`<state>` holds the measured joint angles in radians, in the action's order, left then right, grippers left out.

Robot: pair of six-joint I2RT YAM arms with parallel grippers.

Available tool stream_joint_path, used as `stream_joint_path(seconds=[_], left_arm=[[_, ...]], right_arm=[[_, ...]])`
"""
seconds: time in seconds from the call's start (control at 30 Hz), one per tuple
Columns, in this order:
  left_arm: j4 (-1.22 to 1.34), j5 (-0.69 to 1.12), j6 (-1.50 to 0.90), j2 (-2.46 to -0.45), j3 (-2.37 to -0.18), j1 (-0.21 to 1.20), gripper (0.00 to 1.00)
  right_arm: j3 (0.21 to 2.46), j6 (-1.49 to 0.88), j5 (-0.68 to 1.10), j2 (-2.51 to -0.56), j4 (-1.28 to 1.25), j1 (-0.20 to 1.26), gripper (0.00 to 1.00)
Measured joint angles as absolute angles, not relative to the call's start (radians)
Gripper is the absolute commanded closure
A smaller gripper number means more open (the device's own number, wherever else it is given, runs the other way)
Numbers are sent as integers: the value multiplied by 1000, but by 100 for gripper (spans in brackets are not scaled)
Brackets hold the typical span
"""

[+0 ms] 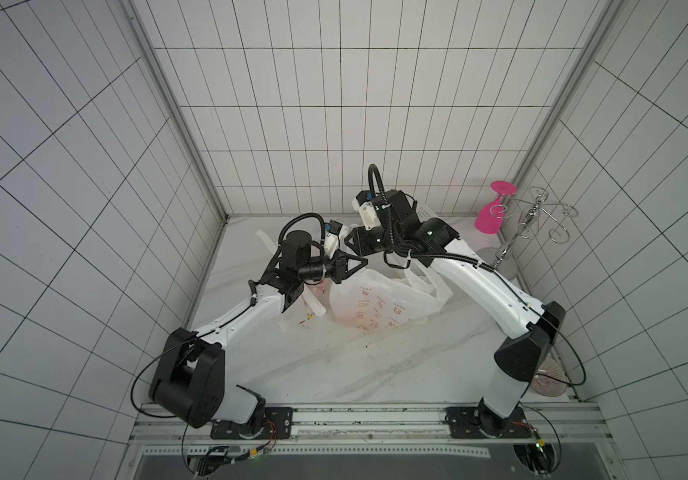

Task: Place the peach into a plastic bag & tie a knot
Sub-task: Adjust the plastic bag at the center of the board.

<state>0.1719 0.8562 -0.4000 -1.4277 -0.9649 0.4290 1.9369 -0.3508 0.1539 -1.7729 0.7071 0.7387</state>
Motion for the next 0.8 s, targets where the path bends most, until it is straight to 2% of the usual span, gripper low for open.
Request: stream_joint_path(seconds=[0.1, 0.2, 0.27, 0.37, 0.43, 0.47, 0.5, 0.57, 0.63, 0.8], left_arm=[[241, 876, -435, -1424, -923, 423, 74], [331, 897, -484, -1425, -889, 416, 73], [379, 905, -503, -1425, -881, 417, 77], [432, 912, -528, -1428, -881, 422, 89], [450, 912, -537, -1433, -881, 423, 97], [451, 909, -547, -1435, -881, 422, 100], [446, 902, -551, -1436, -883, 421, 100], [408, 884, -557, -1436, -894, 410, 100], [335, 855, -557, -1436, -914, 397, 100], [169, 808, -527, -1437, -974, 377, 100]], right_arm=[[1937, -351, 203, -1768, 691, 715, 99], [1937, -364, 300, -1762, 669, 683, 100], [1937, -378, 358, -1758, 646, 665, 100], [1936, -399, 426, -1754, 610, 654, 100], [1935, -410, 455, -1754, 592, 653, 88], [1935, -418, 468, -1753, 587, 652, 77], [1935, -417, 477, -1750, 588, 647, 65], [1935, -411, 495, -1734, 602, 621, 47], [1936, -379, 504, -1699, 640, 580, 37], [1944, -216, 408, -1549, 886, 487, 23]])
